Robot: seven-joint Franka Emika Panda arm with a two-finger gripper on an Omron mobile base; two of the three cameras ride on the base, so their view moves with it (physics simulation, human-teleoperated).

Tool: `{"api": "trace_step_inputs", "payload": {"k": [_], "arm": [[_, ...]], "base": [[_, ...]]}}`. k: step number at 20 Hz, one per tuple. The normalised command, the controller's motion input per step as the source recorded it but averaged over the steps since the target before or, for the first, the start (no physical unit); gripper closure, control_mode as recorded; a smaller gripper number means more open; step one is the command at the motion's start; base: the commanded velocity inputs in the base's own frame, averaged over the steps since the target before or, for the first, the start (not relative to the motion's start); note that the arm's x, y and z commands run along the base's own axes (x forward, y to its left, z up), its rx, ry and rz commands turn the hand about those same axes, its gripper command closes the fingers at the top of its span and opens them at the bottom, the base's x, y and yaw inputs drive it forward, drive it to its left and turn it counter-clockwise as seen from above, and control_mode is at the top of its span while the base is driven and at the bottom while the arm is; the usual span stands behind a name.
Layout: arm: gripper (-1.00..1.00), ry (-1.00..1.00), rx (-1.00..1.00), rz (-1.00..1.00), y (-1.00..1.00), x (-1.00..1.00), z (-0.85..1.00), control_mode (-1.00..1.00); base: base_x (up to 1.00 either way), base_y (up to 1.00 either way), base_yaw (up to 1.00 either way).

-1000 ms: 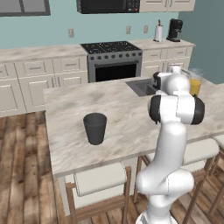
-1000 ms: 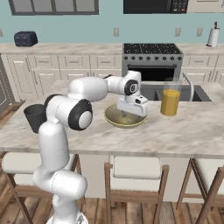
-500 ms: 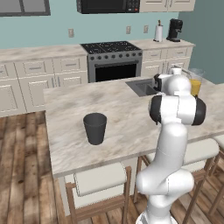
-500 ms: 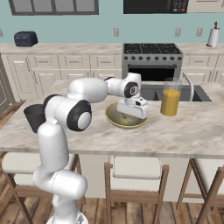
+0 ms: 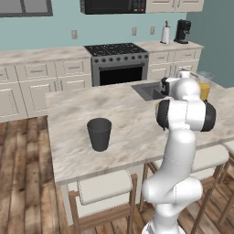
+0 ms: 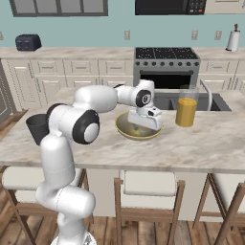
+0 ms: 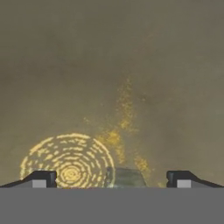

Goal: There are two ice cubes in the ice bowl. Place both ice cubes in the glass cup.

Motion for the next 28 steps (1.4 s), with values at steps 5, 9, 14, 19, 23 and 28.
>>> {"api": "trace_step_inputs", "payload": {"k": [5, 9, 14, 19, 23, 28], "arm": [[-1.00, -0.01, 0.00, 0.00, 0.00, -0.05, 0.00, -1.00], [-1.00, -0.12, 0.00, 0.00, 0.00, -0.13, 0.00, -1.00], [-1.00, 0.00, 0.00, 0.00, 0.00, -0.01, 0.00, -1.00], [-1.00, 0.00, -0.02, 0.00, 0.07, -0.02, 0.00, -1.00], [-1.00, 0.00, 0.00, 0.00, 0.00, 0.00, 0.00, -1.00], [-1.00, 0.00, -0.01, 0.00, 0.00, -0.07, -0.02, -1.00]], "base": [[0.00, 0.00, 0.00], [0.00, 0.00, 0.00], [0.00, 0.00, 0.00], [0.00, 0.00, 0.00], [0.00, 0.00, 0.00], [0.00, 0.00, 0.00]]}}
